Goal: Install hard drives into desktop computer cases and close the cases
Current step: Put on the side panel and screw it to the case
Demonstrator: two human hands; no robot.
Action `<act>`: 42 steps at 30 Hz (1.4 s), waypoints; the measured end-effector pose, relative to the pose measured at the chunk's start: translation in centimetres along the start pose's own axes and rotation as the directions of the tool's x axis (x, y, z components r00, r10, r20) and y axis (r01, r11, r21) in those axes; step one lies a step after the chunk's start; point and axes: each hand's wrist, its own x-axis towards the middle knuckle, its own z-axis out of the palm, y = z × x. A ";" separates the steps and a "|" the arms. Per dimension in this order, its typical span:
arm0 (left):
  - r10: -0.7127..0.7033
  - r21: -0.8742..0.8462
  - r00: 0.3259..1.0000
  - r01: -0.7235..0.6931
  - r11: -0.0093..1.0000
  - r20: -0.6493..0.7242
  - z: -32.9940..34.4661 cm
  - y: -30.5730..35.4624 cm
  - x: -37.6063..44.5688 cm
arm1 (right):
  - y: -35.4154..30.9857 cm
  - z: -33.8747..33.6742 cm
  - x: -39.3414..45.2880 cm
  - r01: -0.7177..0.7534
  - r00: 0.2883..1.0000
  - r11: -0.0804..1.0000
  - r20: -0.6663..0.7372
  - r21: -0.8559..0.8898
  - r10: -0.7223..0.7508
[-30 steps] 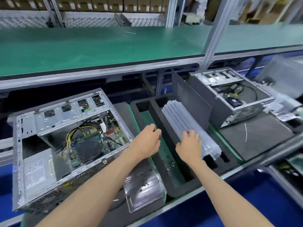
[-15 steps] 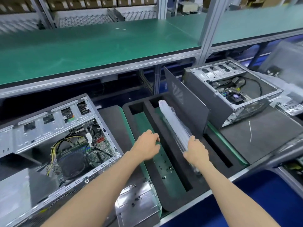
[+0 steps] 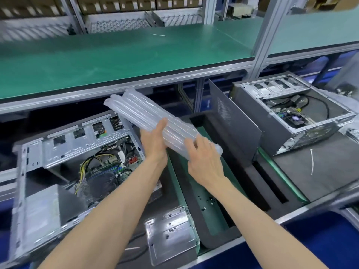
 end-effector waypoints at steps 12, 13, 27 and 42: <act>0.291 0.108 0.741 -0.285 0.952 -0.605 -18.6 13.7 2.1 | -11.3 -0.7 3.4 0.432 0.871 0.878 0.158 0.207 -0.466; 0.294 0.149 0.716 -0.259 0.954 -0.633 -20.0 14.4 1.9 | -12.5 -0.7 3.5 0.432 0.857 0.863 0.177 0.263 -0.483; 0.530 0.559 0.539 -0.128 0.820 -0.655 -28.0 14.0 -3.7 | -18.9 1.7 6.1 0.120 0.781 0.919 0.536 0.375 -0.320; 0.449 0.912 0.836 0.137 0.386 -0.316 -29.6 13.7 -5.7 | -20.7 4.5 5.3 -0.034 0.689 0.870 0.642 0.493 -0.337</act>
